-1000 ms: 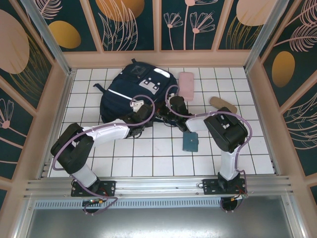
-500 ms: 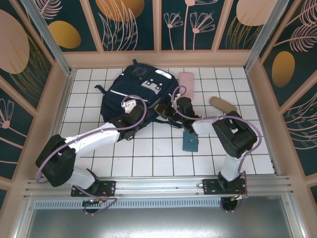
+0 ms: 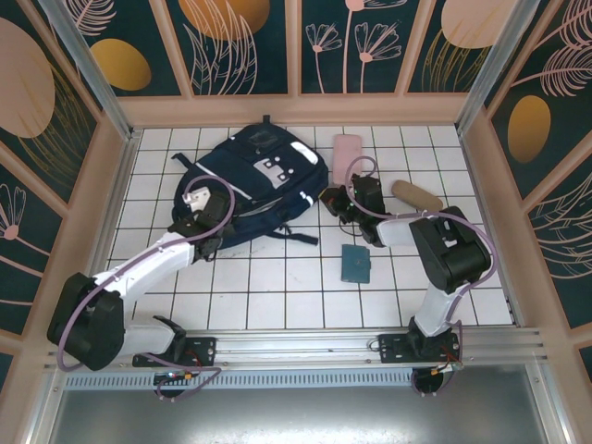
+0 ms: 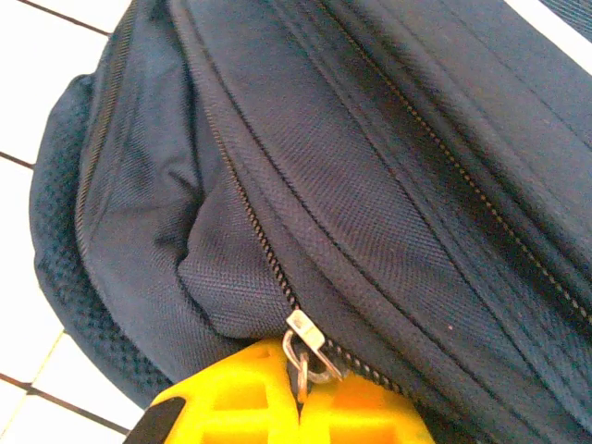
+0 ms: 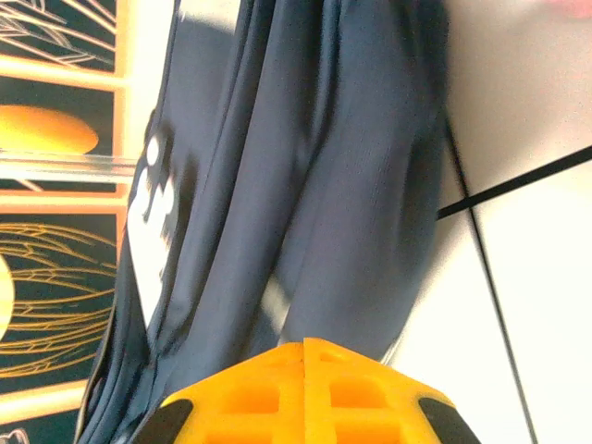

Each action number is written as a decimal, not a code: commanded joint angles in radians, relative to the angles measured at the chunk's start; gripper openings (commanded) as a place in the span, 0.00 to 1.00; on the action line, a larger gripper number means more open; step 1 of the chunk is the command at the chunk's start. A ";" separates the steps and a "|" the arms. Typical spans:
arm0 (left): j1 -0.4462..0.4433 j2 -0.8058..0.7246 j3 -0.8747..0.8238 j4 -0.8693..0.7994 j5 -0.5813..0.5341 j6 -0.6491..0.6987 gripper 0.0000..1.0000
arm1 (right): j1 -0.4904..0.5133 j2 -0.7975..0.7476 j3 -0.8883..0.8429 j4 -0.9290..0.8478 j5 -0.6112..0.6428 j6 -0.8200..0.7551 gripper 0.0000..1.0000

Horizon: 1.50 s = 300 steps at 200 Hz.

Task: Pack the student bag

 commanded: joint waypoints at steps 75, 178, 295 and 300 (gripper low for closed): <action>-0.137 -0.046 -0.016 0.196 0.260 0.137 0.00 | 0.163 -0.091 0.025 0.061 -0.098 -0.038 0.38; -0.202 -0.049 -0.053 0.277 0.315 0.125 0.00 | 0.254 -0.037 0.102 0.065 -0.078 0.063 0.43; -0.214 -0.034 0.002 0.143 0.199 0.128 0.00 | 0.221 0.039 0.194 -0.056 0.008 0.055 0.00; -0.212 -0.034 0.011 0.113 0.170 0.121 0.00 | 0.211 0.024 0.189 -0.075 0.027 0.034 0.00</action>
